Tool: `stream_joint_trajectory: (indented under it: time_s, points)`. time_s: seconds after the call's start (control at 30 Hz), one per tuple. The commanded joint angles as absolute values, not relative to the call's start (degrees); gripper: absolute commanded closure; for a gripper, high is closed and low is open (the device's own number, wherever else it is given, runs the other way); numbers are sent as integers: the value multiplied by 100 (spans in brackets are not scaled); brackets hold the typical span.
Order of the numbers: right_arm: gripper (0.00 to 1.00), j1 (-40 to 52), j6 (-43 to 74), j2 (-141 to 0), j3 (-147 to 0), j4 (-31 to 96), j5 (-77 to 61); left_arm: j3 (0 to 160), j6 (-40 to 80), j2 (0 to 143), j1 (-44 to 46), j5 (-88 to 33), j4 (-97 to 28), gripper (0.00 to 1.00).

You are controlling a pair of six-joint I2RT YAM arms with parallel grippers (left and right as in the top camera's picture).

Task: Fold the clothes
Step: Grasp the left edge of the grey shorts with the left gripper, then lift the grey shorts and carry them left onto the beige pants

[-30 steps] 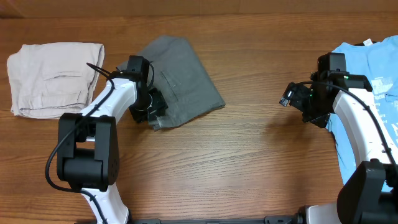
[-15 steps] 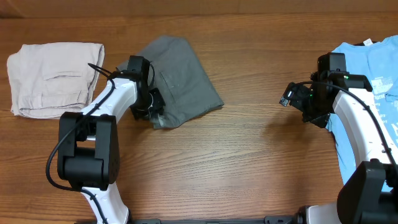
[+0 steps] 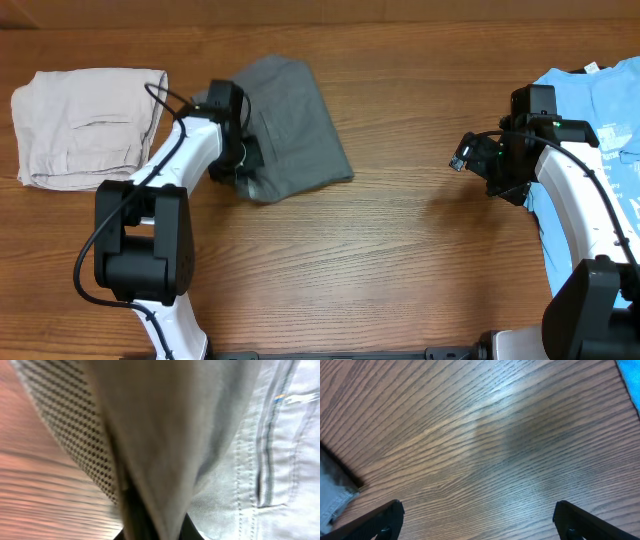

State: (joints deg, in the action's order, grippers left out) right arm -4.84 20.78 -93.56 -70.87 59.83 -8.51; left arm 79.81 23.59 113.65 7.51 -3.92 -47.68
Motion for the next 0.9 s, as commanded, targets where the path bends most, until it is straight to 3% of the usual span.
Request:
stream_joint_trajectory:
  time_s: [0.0, 0.23, 0.47, 0.87]
  points:
    - [0, -491, 2056, -9327, -7131, 5968, -794, 8648, 1940, 10864, 753, 211, -4851, 96]
    - [0, -491, 2056, -9327, -7131, 5968, -794, 9456, 1922, 10667, 735, 296, -5120, 96]
    - [0, -491, 2056, -9330, -7131, 5968, -794, 9988, 1763, 10667, 679, 1433, -5205, 96]
    - [0, -491, 2056, -9327, -7131, 5968, -794, 10342, 1664, 10667, 548, 1094, -5207, 96]
